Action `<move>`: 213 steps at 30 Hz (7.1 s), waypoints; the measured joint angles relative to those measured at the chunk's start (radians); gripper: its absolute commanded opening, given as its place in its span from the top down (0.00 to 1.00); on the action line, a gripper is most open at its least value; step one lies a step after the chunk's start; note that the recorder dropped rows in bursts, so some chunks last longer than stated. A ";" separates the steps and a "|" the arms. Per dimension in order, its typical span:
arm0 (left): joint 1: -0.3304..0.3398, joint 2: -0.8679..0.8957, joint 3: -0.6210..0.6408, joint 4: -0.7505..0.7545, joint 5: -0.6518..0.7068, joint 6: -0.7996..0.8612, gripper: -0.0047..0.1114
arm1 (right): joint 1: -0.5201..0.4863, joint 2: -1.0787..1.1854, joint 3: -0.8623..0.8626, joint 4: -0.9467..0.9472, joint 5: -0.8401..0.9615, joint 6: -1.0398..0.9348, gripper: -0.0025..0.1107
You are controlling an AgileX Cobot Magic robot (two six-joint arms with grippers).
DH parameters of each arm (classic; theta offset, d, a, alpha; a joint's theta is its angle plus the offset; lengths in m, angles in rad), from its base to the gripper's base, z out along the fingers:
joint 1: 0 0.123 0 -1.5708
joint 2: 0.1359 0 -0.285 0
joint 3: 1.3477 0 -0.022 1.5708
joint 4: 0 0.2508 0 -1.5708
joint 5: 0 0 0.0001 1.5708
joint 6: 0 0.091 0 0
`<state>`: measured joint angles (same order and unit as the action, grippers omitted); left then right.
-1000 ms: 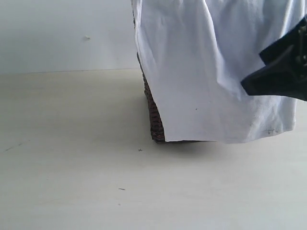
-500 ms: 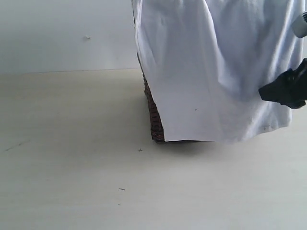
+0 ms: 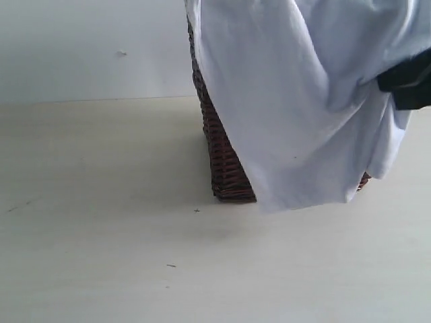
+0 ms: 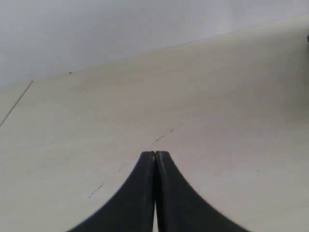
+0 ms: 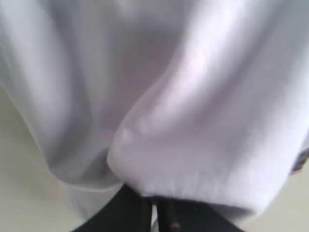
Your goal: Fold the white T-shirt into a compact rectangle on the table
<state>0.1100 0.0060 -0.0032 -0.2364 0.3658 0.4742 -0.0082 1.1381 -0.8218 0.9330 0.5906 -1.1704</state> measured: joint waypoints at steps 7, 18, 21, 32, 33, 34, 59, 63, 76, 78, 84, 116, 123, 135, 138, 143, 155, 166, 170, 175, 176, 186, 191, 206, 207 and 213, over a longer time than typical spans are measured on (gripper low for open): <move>0.000 0.000 0.000 0.000 0.000 0.000 0.96 | 0.000 -0.149 -0.089 0.095 0.000 -0.114 0.98; 0.000 0.000 0.000 0.000 0.000 0.000 0.96 | 0.000 -0.147 -0.216 0.749 -0.007 -0.904 0.98; 0.000 0.000 0.000 0.000 0.000 0.000 0.96 | 0.000 -0.133 -0.285 0.755 0.005 -0.925 0.98; 0.000 0.000 0.000 0.000 0.000 0.000 0.96 | 0.000 -0.125 -0.766 0.771 -0.006 -0.926 0.98; 0.000 0.000 0.000 0.000 0.000 0.000 0.96 | 0.000 -0.116 -0.865 0.771 -0.009 -0.926 0.98; 0.000 0.000 0.000 0.000 0.000 0.000 0.96 | 0.000 -0.110 -0.937 0.775 -0.013 -0.926 0.98; 0.000 0.000 0.000 0.000 0.000 0.000 0.96 | 0.000 0.362 -1.307 -0.316 0.631 0.310 0.98; 0.000 0.000 0.000 0.000 0.000 0.000 0.96 | 0.000 0.375 -1.257 -0.314 0.633 0.293 0.98; 0.000 0.000 0.000 0.000 0.000 0.000 0.96 | 0.000 0.371 -0.986 -0.252 0.633 0.249 0.98; 0.000 0.000 0.000 0.000 0.000 0.000 0.96 | 0.000 0.371 -0.959 -0.235 0.633 0.227 0.98; 0.000 0.000 0.000 0.000 0.000 0.000 0.96 | 0.000 0.371 -0.933 -0.195 0.631 0.207 0.98; 0.000 0.000 0.000 0.000 0.000 0.000 0.96 | 0.401 0.263 -0.249 0.558 0.595 -0.573 0.98; 0.000 0.000 0.000 0.000 0.000 0.000 0.96 | 0.402 0.272 -0.420 0.763 0.615 -0.600 0.98; 0.000 0.000 0.000 0.000 0.000 0.000 0.96 | 0.400 0.244 -0.421 -0.128 0.628 -0.364 0.98; 0.000 0.000 0.000 0.000 0.000 0.000 0.96 | 0.383 0.265 -0.348 -0.426 0.630 -0.321 0.98; 0.000 0.000 0.000 0.000 0.000 0.000 0.96 | 0.344 0.274 -0.216 -0.652 0.630 -0.303 0.87; 0.000 0.000 0.000 0.000 0.000 0.000 0.96 | 0.334 0.137 -0.072 -0.328 0.234 -0.364 0.46; 0.000 0.000 0.000 0.000 0.000 0.000 0.96 | 0.334 0.169 -0.072 -0.185 0.121 -0.367 0.69; 0.000 0.000 0.000 0.000 0.000 0.000 0.96 | 0.334 0.269 -0.072 -0.183 0.113 -0.367 0.93; 0.000 0.000 0.000 0.000 0.000 0.000 0.96 | 0.334 0.355 -0.072 -0.183 0.017 -0.371 0.98; 0.000 0.000 0.000 0.000 0.000 0.000 0.96 | 0.334 0.365 -0.072 -0.181 -0.023 -0.371 0.98; 0.000 0.000 0.000 0.000 0.000 0.000 0.96 | 0.334 0.446 -0.072 -0.138 -0.341 -0.373 0.98; 0.000 0.000 0.000 0.000 0.000 0.000 0.96 | 0.334 0.495 -0.108 -0.072 -0.351 -0.389 0.98; 0.000 0.000 0.000 0.000 0.000 0.000 0.96 | 0.334 0.589 -0.320 0.206 -0.361 -0.411 0.98; 0.000 0.000 0.000 0.000 0.000 0.000 0.96 | 0.334 0.591 -0.322 0.206 -0.362 -0.411 0.98; 0.000 0.000 0.000 0.000 0.000 0.000 0.96 | 0.334 0.553 -0.328 0.210 -0.221 -0.404 0.98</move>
<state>0.1100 0.0060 -0.0032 -0.2364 0.3658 0.4742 0.3260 1.6907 -1.1501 1.1431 0.3698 -1.5740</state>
